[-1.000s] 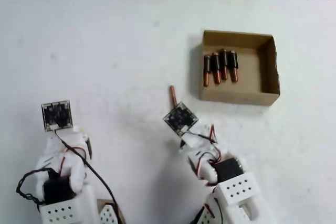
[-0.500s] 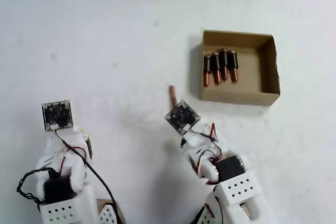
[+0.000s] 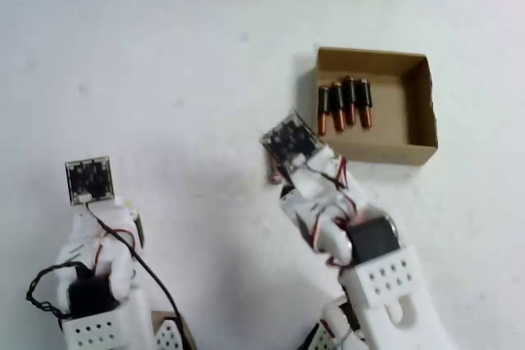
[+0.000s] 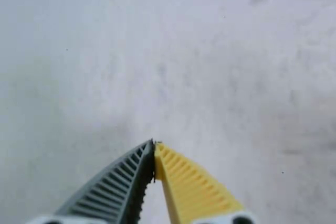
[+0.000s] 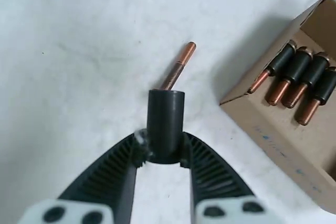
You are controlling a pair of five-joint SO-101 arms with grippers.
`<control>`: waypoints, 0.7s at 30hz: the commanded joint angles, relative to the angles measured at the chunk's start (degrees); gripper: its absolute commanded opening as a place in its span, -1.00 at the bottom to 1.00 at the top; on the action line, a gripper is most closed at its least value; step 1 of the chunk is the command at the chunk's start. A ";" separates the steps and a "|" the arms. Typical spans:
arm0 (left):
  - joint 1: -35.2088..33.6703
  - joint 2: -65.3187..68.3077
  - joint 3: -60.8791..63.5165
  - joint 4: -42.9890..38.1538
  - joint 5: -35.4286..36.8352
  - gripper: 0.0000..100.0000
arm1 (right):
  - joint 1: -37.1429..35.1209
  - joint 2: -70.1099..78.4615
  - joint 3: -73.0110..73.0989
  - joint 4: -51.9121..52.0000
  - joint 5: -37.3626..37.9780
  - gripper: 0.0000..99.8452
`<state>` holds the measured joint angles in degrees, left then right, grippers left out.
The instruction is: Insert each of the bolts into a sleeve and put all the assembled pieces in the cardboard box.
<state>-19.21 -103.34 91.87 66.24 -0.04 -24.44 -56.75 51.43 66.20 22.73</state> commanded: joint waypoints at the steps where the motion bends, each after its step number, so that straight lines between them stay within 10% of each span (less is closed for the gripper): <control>1: -0.04 -0.57 -0.44 -1.67 -0.53 -0.96 | -0.04 8.48 -4.75 -0.13 -0.53 -0.97; 21: -0.04 -0.57 -0.44 -1.67 -0.53 -0.96 | -10.24 44.44 -1.41 -27.82 0.00 -0.97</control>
<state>-19.21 -103.34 91.87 66.24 -0.04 -33.93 -14.46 50.90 42.20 22.73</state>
